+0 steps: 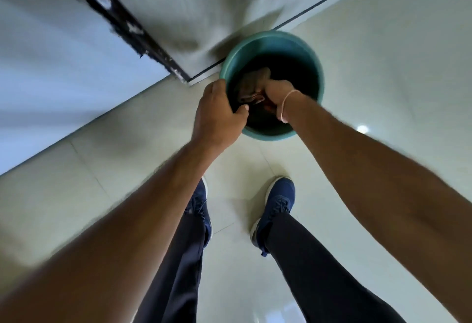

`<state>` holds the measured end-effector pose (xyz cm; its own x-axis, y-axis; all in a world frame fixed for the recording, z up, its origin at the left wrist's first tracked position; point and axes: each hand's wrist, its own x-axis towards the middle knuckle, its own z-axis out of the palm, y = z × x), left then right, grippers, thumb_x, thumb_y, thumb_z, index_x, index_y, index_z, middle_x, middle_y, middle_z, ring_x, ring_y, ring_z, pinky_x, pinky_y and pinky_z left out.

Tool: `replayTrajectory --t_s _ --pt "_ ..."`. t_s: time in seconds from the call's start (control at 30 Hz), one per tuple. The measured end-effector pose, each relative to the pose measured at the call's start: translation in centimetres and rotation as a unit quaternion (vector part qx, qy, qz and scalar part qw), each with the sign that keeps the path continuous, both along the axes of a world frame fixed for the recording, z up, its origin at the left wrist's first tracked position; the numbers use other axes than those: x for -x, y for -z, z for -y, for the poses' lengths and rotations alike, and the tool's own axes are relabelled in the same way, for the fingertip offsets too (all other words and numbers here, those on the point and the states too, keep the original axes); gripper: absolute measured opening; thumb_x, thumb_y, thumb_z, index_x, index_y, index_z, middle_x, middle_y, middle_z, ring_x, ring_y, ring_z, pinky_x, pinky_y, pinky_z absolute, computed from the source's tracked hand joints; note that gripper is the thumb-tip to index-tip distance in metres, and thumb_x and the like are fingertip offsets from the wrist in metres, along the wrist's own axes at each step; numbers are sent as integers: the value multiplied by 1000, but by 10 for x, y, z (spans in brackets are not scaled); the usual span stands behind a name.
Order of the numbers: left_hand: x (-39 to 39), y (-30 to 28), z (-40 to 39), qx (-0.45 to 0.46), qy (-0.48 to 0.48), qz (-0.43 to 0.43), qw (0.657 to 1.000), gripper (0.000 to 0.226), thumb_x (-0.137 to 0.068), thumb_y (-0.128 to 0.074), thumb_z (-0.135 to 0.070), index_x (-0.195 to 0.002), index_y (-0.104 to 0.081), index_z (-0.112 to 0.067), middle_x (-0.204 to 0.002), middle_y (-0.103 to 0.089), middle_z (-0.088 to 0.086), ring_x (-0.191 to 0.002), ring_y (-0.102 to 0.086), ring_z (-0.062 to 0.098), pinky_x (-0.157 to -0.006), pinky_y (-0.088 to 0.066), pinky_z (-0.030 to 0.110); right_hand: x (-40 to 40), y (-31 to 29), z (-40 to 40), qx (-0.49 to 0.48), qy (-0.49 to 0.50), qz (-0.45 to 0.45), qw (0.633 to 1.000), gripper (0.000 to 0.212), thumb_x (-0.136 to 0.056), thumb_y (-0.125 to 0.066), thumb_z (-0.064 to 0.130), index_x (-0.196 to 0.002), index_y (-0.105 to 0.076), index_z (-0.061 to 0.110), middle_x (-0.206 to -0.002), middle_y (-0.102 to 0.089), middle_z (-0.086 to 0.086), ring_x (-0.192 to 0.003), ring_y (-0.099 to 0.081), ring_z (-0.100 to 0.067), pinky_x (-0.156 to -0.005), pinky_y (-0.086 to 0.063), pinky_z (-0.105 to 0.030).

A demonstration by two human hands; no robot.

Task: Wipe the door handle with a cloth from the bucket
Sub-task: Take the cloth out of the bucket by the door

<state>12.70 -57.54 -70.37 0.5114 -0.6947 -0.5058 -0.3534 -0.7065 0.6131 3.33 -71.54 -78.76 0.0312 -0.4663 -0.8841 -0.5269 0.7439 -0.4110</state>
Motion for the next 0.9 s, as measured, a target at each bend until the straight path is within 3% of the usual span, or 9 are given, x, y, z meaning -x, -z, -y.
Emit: replayTrajectory --t_s 0.03,0.1,0.17,0.23,0.37,0.43,0.53,0.73,0.9 --pt "1 -18 -1 4 -7 -8 1000 58 -97 -76 -26 -146 -54 -7 -145 -59 12 -129 -56 20 -95 -37 14 6 -29 0 -1 7 5 1000 3 -87 -72 10 -88 -70 12 -84 -73 -7 -82 -74 -27 -73 -61 -33" --pt "2 -58 -6 9 -32 -28 999 56 -98 -76 -30 -146 -56 -8 -144 -61 12 -127 -57 18 -97 -43 20 21 -92 -4 7 24 28 999 13 -91 -70 10 -81 -66 18 -76 -67 -1 -70 -64 -14 -68 -53 -29" --pt "5 -99 -12 6 -63 -66 996 61 -99 -74 -40 -149 -54 -11 -146 -62 10 -133 -59 23 -106 -50 34 38 -157 -10 8 73 67 995 13 -93 -68 8 -85 -67 19 -75 -67 0 -69 -63 -13 -69 -53 -29" --pt "10 -149 -17 -1 -87 -120 989 65 -98 -72 -51 -149 -55 -14 -146 -64 8 -132 -62 23 -107 -53 39 52 -225 -22 11 115 92 989 13 -92 -69 7 -87 -69 18 -69 -70 1 -68 -63 -14 -63 -53 -26" --pt "23 -244 -22 0 -162 -236 958 78 -81 -68 -74 -130 -69 -14 -123 -72 11 -108 -68 17 -95 -57 41 68 -353 -54 22 157 140 977 18 -93 -65 1 -86 -72 16 -63 -71 0 -66 -62 -16 -65 -51 -28" --pt "30 -291 -27 15 -206 -332 920 64 -83 -71 -70 -118 -74 -16 -118 -75 10 -104 -67 15 -96 -58 38 74 -414 -74 34 157 157 974 17 -93 -64 1 -88 -73 14 -67 -71 1 -68 -64 -16 -68 -53 -29" --pt "29 -356 -36 39 -229 -438 868 55 -101 -63 -59 -135 -70 -17 -132 -75 6 -125 -70 20 -106 -56 35 78 -495 -101 57 134 180 973 14 -94 -63 3 -93 -72 14 -78 -71 -2 -71 -67 -13 -71 -56 -29" --pt "15 -468 -66 75 -152 -490 855 46 -111 -45 -51 -133 -69 -19 -124 -79 2 -120 -74 20 -113 -53 45 83 -612 -140 119 74 236 962 14 -96 -64 3 -103 -73 9 -94 -74 -9 -81 -69 -16 -75 -58 -30" --pt "5 -520 -94 153 -178 -442 865 42 -107 -62 -38 -134 -71 -7 -126 -78 11 -118 -74 24 -111 -57 44 83 -647 -154 139 25 258 956 15 -98 -64 5 -100 -75 14 -95 -76 -7 -89 -73 -20 -79 -60 -31"
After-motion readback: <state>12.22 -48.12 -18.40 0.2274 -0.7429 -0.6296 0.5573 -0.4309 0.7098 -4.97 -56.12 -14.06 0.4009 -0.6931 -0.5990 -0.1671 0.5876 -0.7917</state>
